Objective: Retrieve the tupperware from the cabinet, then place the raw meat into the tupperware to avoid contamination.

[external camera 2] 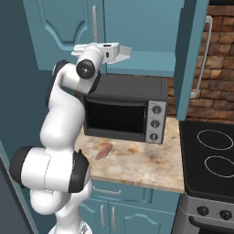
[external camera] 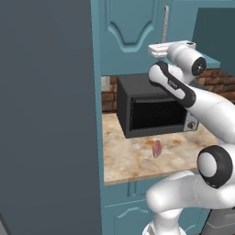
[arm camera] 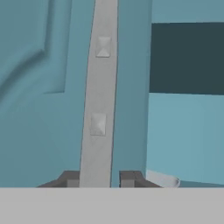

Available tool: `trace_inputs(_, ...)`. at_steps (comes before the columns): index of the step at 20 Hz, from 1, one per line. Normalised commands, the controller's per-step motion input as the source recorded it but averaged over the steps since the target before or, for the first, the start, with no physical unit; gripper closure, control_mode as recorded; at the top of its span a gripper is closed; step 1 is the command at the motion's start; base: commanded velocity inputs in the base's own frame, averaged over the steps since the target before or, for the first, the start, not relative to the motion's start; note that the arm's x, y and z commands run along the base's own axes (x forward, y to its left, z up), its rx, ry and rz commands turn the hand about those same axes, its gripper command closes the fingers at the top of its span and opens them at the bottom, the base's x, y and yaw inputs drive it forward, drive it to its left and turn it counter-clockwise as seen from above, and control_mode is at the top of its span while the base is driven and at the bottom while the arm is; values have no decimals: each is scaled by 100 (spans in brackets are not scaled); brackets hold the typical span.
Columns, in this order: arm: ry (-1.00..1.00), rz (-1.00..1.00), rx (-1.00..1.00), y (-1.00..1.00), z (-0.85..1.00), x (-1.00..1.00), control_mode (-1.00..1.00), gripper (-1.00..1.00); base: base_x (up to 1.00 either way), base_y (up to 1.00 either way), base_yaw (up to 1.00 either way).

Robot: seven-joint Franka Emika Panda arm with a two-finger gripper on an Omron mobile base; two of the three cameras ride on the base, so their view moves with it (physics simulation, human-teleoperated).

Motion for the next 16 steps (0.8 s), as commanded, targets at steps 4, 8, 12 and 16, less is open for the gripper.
trace_inputs(4, 0, 0, 0, 0, 0, 0, -100, 100, 0, 0, 0)
trace_inputs(8, 6, 0, 0, 0, 0, -2, -100, 100, 0, 0, 0)
trace_inputs(12, 10, 0, -1, 0, 1, -17, -100, 100, 0, 0, 0)
trace_inputs(16, 13, 0, -2, 0, 4, -28, -100, 100, 0, 0, 0)
